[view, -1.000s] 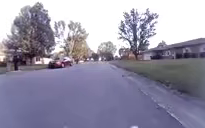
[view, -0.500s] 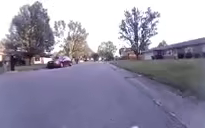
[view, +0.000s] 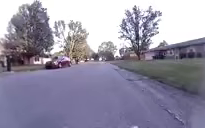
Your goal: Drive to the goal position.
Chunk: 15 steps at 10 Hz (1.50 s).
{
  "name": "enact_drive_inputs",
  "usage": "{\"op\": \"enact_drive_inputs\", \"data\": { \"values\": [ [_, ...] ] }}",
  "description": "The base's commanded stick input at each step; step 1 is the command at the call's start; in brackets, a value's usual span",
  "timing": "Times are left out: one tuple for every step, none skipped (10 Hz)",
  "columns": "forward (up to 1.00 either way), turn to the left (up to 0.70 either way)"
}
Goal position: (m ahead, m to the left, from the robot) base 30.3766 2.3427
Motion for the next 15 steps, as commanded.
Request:
{"op": "enact_drive_inputs", "data": {
  "values": [
    [1.0,0.0],
    [1.0,0.0],
    [1.0,0.0],
    [1.0,0.0],
    [1.0,0.0],
    [1.0,0.0],
    [1.0,0.0],
    [1.0,0.0],
    [1.0,0.0],
    [1.0,0.0],
    [1.0,0.0],
    [1.0,0.0],
    [1.0,0.0],
    [1.0,0.0],
    [1.0,0.0]
  ]
}}
